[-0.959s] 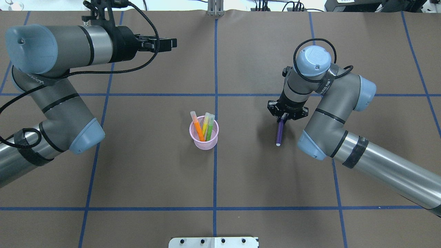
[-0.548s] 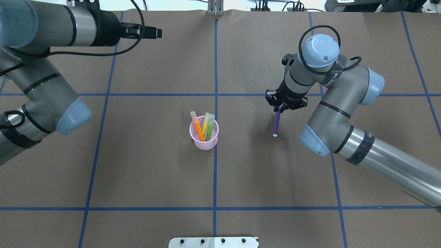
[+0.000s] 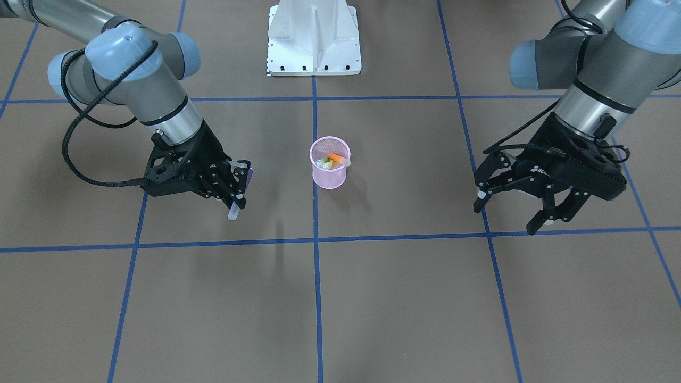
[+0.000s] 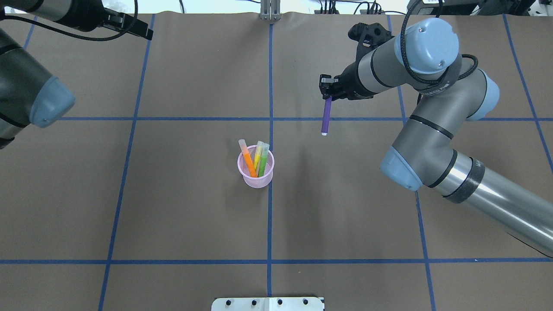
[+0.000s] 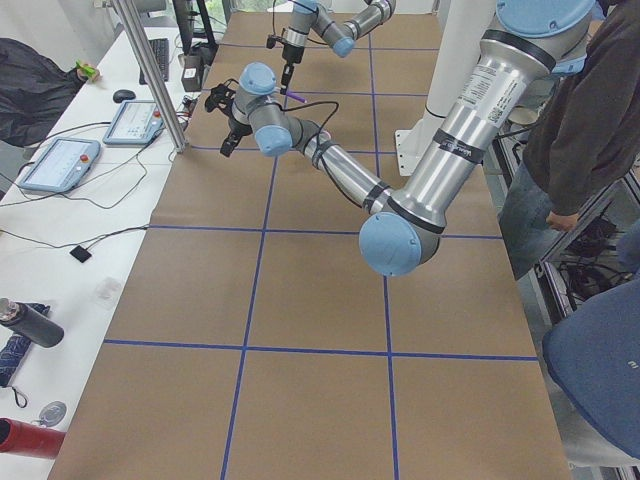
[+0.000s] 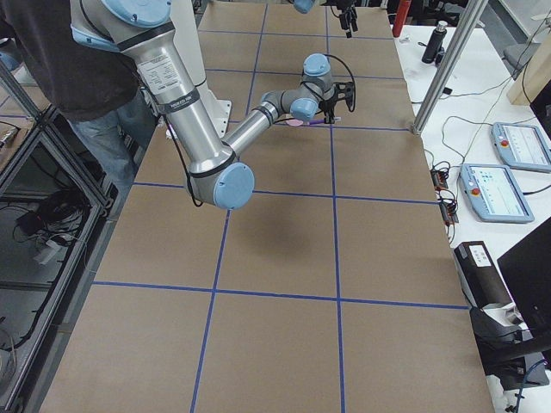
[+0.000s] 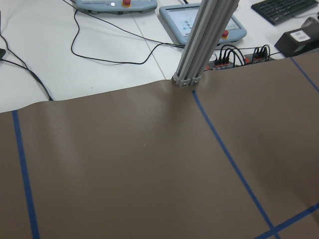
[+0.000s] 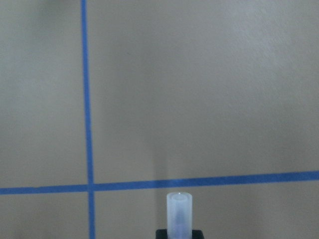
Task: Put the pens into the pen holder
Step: 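Lift purple marker with right gripper and carry it over the pink cup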
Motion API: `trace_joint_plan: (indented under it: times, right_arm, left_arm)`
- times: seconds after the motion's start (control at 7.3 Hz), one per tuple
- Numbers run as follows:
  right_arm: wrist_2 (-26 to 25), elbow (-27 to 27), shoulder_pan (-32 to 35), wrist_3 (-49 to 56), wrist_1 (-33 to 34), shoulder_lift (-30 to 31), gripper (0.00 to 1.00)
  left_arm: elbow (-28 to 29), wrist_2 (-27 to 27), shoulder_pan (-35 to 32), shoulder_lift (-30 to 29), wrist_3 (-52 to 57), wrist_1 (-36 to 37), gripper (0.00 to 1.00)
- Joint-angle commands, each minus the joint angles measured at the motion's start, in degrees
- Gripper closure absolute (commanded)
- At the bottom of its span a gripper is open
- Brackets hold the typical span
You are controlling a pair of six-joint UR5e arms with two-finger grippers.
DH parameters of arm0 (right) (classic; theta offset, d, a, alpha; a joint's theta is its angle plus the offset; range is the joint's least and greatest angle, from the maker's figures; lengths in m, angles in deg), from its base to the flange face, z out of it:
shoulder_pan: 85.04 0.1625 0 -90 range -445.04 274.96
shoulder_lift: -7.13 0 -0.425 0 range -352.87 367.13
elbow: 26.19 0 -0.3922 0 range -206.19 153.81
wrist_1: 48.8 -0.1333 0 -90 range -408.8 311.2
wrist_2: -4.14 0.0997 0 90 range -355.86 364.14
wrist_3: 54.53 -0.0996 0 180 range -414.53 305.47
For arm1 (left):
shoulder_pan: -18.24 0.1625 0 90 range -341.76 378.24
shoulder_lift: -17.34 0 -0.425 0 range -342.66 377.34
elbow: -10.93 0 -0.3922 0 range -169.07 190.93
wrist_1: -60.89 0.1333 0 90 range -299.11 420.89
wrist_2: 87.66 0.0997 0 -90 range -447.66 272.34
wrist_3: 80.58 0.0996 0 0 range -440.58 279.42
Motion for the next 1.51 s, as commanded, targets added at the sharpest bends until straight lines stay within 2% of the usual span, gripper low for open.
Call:
trace_joint_plan:
  times: [0.0, 0.14, 0.27, 0.41, 0.55, 0.68, 0.96, 1.37]
  right_arm:
    - [-5.69, -2.42, -0.39, 3.1, -11.13, 0.93, 1.0]
    - [-10.32, -2.16, -3.7, 4.69, -20.7, 2.77, 1.0]
    - [-17.76, -1.98, -9.13, 8.62, -25.23, 3.48, 1.0]
    - [-22.1, -2.07, -12.31, 13.1, -26.49, 2.97, 1.0]
    - [-22.49, -1.98, -14.09, 14.62, -28.86, 3.13, 1.0]
    - [-22.67, -1.02, -15.58, 19.94, -34.01, 2.88, 1.0]
    - [-23.8, -0.58, -17.79, 20.61, -34.95, 2.52, 1.0]
    - [-25.39, 5.03, -18.94, 20.7, -35.03, -0.45, 1.0]
  left_arm:
    - [1.53, -0.05, -0.72, 0.87, 2.65, 0.61, 0.01]
    - [2.06, 0.04, -1.07, 0.87, 2.65, 0.44, 0.01]
    - [2.24, 0.04, -1.16, 0.87, 2.48, 0.26, 0.01]
    - [2.94, 0.21, -0.99, 0.96, 2.39, 0.26, 0.01]
    - [4.6, 0.3, -0.98, 1.05, 2.74, 0.26, 0.01]
    - [6.27, 0.3, -0.98, 0.96, 2.83, -0.09, 0.01]
    - [7.08, 0.3, -0.98, 1.22, 2.65, -0.09, 0.01]
    - [8.3, 0.39, -0.72, 1.4, 2.57, -0.09, 0.01]
